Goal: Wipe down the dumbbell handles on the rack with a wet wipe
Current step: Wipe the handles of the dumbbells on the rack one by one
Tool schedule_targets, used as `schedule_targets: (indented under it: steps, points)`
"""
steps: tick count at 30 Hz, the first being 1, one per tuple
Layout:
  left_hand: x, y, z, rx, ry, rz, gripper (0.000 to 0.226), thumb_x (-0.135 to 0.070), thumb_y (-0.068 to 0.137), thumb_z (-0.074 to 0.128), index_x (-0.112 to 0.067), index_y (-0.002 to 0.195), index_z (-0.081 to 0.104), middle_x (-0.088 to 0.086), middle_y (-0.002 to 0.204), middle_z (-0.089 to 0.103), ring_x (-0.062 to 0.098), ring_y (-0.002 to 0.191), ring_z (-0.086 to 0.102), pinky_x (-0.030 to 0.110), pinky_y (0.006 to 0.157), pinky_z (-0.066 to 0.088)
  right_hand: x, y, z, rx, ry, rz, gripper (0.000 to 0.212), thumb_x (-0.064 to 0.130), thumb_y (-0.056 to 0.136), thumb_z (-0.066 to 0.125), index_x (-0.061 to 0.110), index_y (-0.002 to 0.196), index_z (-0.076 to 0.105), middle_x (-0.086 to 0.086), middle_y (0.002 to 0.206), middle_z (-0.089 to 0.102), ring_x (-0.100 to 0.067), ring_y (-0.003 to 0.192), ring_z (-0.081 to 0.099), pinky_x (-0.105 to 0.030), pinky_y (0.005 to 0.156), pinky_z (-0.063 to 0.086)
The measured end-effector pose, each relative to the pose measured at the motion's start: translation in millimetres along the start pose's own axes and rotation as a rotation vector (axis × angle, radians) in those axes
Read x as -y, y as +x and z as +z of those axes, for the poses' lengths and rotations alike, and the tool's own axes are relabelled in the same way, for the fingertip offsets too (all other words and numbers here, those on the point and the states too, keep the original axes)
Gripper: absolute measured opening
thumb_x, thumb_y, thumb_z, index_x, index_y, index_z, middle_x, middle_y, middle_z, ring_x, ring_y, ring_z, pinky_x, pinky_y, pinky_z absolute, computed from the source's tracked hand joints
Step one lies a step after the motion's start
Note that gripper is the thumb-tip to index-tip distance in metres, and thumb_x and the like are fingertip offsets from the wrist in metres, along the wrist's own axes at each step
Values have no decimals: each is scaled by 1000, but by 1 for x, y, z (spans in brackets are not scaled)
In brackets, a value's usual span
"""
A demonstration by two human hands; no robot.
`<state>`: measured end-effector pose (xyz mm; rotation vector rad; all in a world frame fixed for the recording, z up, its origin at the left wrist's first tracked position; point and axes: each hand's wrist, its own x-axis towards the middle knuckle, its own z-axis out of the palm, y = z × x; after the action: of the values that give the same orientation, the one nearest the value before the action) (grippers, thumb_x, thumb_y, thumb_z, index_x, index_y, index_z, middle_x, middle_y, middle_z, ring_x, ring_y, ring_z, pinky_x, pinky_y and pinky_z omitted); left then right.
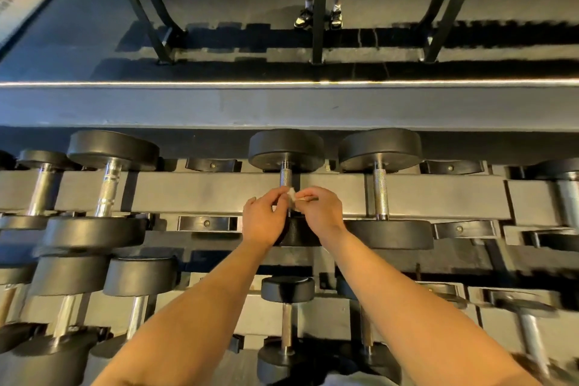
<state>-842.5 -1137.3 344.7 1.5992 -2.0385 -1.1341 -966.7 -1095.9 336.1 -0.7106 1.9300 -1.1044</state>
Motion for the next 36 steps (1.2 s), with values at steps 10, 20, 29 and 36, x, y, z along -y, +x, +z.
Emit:
schedule_targets:
  steps: [10,20,29,36]
  points:
    - [-12,-76,13,100,-33,278,27,-26,104,55,-25,129,66,-14,110,64,3,102,58,1,83,34,-24,-91,-16,-236,424,182,16,7,90,60,17,91,73,-6,90,73,-16,82,66,-33,78,56]
    - [32,-152,49,82,-255,-10,20,-18,102,54,-27,117,64,-14,105,65,-5,92,61,3,70,45,-98,-161,-15,-98,469,257,23,5,94,56,22,104,67,-7,113,66,-21,102,65,-28,80,58]
    - [81,-211,88,-19,-158,-114,11,-10,99,60,-20,95,63,-2,91,65,10,81,62,8,62,42,-164,-211,13,-100,639,459,18,10,89,66,23,88,77,-14,104,72,-29,101,68,-48,95,56]
    - [136,-220,111,135,-149,-197,25,-29,106,49,-18,117,68,-1,107,69,14,94,63,18,76,44,-195,-218,40,-120,819,554,14,7,95,55,8,102,67,-6,87,65,-19,81,60,-26,69,51]
